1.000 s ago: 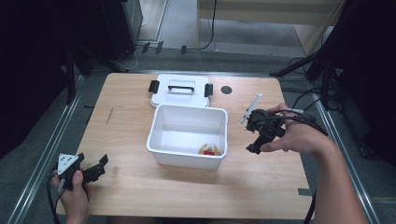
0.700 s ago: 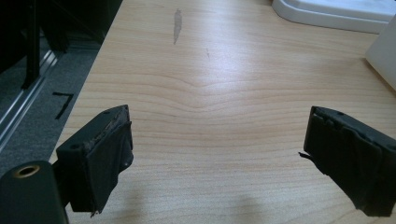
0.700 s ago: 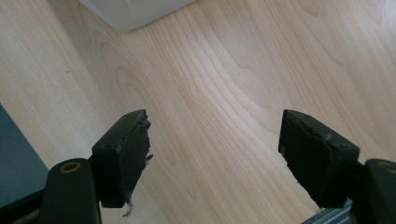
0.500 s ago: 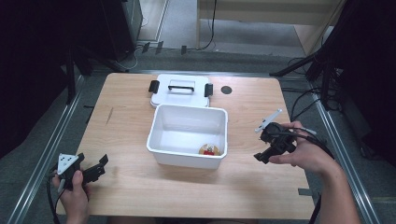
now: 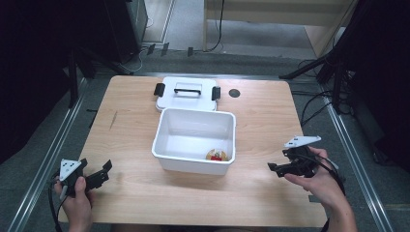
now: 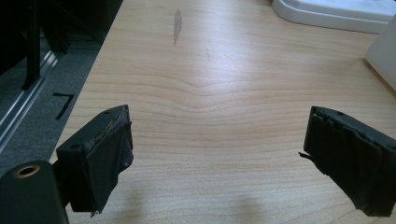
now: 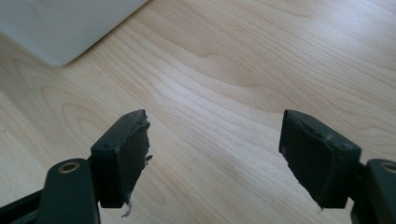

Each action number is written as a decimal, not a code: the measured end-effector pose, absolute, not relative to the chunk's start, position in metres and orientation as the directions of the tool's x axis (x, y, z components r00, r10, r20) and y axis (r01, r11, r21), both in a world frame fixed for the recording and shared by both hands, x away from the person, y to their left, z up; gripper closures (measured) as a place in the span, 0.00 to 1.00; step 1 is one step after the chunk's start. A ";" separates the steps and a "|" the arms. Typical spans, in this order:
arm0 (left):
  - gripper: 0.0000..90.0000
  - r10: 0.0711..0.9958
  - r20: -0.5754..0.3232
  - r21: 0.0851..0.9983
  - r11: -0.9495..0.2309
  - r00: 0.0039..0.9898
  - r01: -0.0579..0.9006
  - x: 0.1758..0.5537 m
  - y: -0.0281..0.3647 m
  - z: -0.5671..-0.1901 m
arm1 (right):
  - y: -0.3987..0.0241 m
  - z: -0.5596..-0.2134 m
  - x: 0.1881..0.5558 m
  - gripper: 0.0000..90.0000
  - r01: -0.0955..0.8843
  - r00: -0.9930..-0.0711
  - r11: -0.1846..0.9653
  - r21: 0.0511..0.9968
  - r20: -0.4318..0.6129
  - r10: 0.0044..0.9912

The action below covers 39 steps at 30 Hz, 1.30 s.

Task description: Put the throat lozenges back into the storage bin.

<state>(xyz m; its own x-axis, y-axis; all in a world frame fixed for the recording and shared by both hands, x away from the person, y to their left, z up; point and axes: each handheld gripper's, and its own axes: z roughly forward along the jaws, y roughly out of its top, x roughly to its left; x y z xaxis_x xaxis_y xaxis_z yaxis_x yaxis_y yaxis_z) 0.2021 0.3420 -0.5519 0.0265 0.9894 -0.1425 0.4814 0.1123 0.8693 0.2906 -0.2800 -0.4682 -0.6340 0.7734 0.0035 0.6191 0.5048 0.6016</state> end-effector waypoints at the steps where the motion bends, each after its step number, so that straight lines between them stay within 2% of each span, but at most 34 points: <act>1: 0.09 0.989 -0.143 0.869 0.113 0.026 0.481 0.202 0.342 -0.552 | -0.282 -0.471 0.289 0.28 0.617 -0.624 0.486 0.619 0.008 0.782; 16: 0.09 0.989 -0.148 0.869 0.117 0.025 0.480 0.202 0.342 -0.552 | -0.312 -0.514 0.253 0.29 0.557 -0.478 0.234 0.797 0.077 0.875; 26: 0.10 0.989 -0.147 0.870 0.116 0.026 0.479 0.202 0.342 -0.552 | -0.323 -0.523 0.243 0.26 0.530 -0.327 0.119 0.840 0.073 0.942; 29: 0.10 0.989 -0.147 0.870 0.117 0.026 0.479 0.202 0.342 -0.552 | -0.323 -0.528 0.241 0.20 0.519 -0.287 0.087 0.851 0.078 0.955; 31: 0.10 0.989 -0.147 0.870 0.117 0.026 0.480 0.202 0.342 -0.552 | -0.323 -0.531 0.240 0.13 0.526 -0.266 0.079 0.847 0.076 0.961; 35: 0.10 0.989 -0.148 0.869 0.118 0.025 0.480 0.202 0.342 -0.552 | -0.322 -0.536 0.237 0.01 0.525 -0.171 0.076 0.848 0.018 0.985; 39: 0.10 0.989 -0.144 0.869 0.115 0.024 0.480 0.202 0.342 -0.552 | -0.329 -0.545 0.227 0.00 0.477 -0.114 -0.020 0.879 0.085 0.990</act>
<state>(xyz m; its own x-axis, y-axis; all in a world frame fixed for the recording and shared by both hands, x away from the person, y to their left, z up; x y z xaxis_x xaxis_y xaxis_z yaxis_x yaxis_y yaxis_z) 0.2021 0.3419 -0.5520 0.0237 0.9892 -0.1444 0.4804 0.1154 0.8694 0.2270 -0.3290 -0.5446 -0.1143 0.9898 0.0846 0.4772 -0.0200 0.8786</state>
